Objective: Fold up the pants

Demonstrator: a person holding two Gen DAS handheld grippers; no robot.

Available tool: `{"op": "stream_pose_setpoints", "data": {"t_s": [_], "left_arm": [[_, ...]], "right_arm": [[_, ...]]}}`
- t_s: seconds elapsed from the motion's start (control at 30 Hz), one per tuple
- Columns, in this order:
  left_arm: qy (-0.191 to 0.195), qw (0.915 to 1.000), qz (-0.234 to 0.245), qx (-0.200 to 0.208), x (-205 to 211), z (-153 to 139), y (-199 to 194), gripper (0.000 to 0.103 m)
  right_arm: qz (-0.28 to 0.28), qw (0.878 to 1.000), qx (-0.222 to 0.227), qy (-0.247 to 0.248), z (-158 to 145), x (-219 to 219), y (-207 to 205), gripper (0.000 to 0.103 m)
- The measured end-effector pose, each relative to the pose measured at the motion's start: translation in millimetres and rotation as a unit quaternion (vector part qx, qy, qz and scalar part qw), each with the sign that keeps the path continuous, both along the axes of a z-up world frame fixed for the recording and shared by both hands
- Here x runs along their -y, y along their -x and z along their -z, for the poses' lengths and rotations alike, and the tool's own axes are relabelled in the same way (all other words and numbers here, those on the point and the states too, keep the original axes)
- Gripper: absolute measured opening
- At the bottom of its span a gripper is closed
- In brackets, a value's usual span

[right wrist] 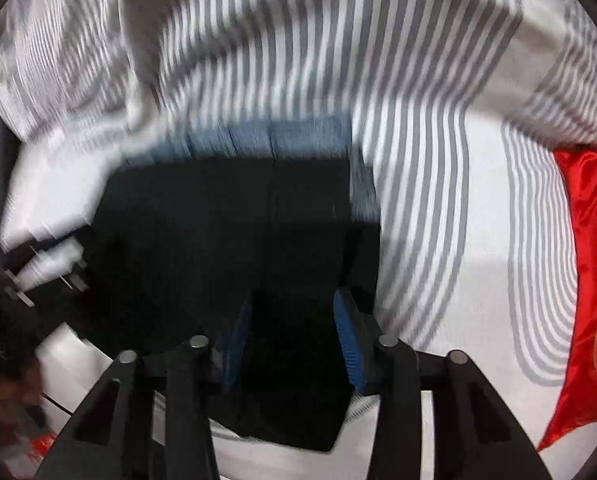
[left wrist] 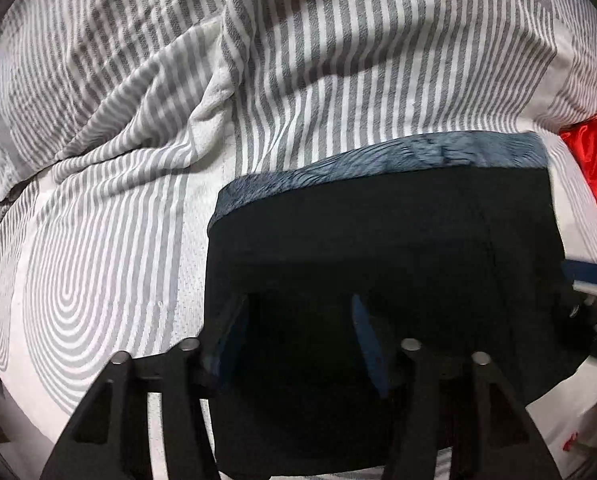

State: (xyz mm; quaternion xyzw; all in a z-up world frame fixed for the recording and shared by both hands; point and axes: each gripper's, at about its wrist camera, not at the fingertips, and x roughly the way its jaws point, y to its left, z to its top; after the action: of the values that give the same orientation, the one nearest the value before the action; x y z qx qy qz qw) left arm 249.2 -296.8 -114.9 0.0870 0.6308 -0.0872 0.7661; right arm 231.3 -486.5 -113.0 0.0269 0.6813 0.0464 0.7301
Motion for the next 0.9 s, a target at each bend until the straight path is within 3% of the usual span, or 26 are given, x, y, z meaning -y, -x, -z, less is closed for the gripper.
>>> {"op": "stream_pose_setpoints", "data": {"t_s": [0.2,0.3,0.4,0.57,0.77,0.9], "left_arm": [[0.003,0.9999,-0.004,0.01,0.0,4.7,2.6,0.057],[-0.005,0.9999,-0.013,0.002,-3.6,0.7,-1.0,0.067],[0.002,0.9995,-0.025,-0.017,-8.5,-1.8,-5.9,0.067],[-0.015,0.9993,-0.017,-0.03,-8.1,-9.9,-1.0,0.067],[-0.01,0.9996,-0.004,-0.027,-5.1,-29.2,10.4,0.067],[-0.018,0.9988,0.011,-0.044,3.2,-21.8,20.0,0.067]], "right_arm": [[-0.005,0.999,0.027,0.026,5.0,-6.6,1.8,0.061],[0.022,0.998,0.015,0.052,8.0,0.1,-1.2,0.089],[0.096,0.995,-0.018,-0.002,12.9,22.0,-3.9,0.09],[0.064,0.997,-0.019,0.024,3.6,10.6,-3.7,0.091],[0.064,0.997,-0.022,0.045,-15.3,10.6,1.3,0.091],[0.058,0.996,-0.013,0.061,-28.1,7.7,13.6,0.091]]}}
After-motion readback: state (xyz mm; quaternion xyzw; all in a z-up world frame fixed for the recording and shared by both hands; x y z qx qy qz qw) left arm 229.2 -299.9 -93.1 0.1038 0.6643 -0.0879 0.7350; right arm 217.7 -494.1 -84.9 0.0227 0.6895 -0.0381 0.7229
